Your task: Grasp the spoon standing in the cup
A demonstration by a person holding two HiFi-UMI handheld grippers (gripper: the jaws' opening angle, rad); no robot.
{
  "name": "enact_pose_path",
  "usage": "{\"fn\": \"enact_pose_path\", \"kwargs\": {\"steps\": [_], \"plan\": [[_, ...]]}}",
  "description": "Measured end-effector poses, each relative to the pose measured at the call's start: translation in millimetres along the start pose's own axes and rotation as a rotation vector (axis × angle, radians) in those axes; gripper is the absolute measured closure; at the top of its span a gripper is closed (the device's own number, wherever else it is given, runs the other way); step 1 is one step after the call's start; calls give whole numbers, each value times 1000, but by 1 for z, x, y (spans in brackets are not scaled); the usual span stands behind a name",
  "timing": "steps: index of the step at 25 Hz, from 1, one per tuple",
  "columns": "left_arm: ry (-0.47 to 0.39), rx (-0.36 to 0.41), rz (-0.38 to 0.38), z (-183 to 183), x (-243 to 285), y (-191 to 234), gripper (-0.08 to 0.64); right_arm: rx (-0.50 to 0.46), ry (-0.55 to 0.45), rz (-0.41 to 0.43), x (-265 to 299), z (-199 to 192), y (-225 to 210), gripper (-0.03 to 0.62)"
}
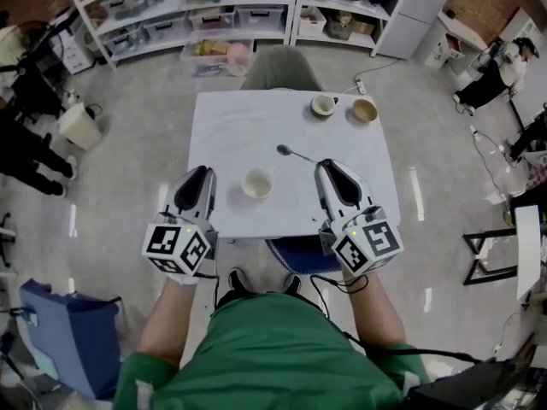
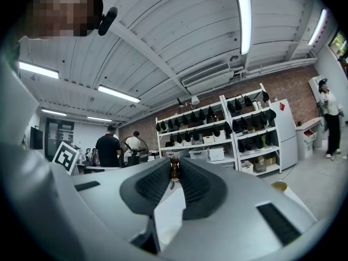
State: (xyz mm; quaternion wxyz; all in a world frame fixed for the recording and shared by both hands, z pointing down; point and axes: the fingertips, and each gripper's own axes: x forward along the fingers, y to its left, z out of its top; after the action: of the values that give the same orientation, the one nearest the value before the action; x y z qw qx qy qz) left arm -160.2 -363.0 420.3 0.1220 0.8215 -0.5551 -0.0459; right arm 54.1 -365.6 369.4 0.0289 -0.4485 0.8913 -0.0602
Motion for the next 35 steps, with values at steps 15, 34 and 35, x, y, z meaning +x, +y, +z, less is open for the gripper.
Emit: {"fn": "enact_pose_path", "kwargs": {"steps": [15,34,35], "plan": [[3,1,1,-1,0,4,494,4,3,1,2,-1,3,526],[9,-2,-18,-1,1,14,494,10,20,-8,9,-9,13,527],[10,-2,-22,1,0,15,494,9,22,-11,9,-9,15,527]]}}
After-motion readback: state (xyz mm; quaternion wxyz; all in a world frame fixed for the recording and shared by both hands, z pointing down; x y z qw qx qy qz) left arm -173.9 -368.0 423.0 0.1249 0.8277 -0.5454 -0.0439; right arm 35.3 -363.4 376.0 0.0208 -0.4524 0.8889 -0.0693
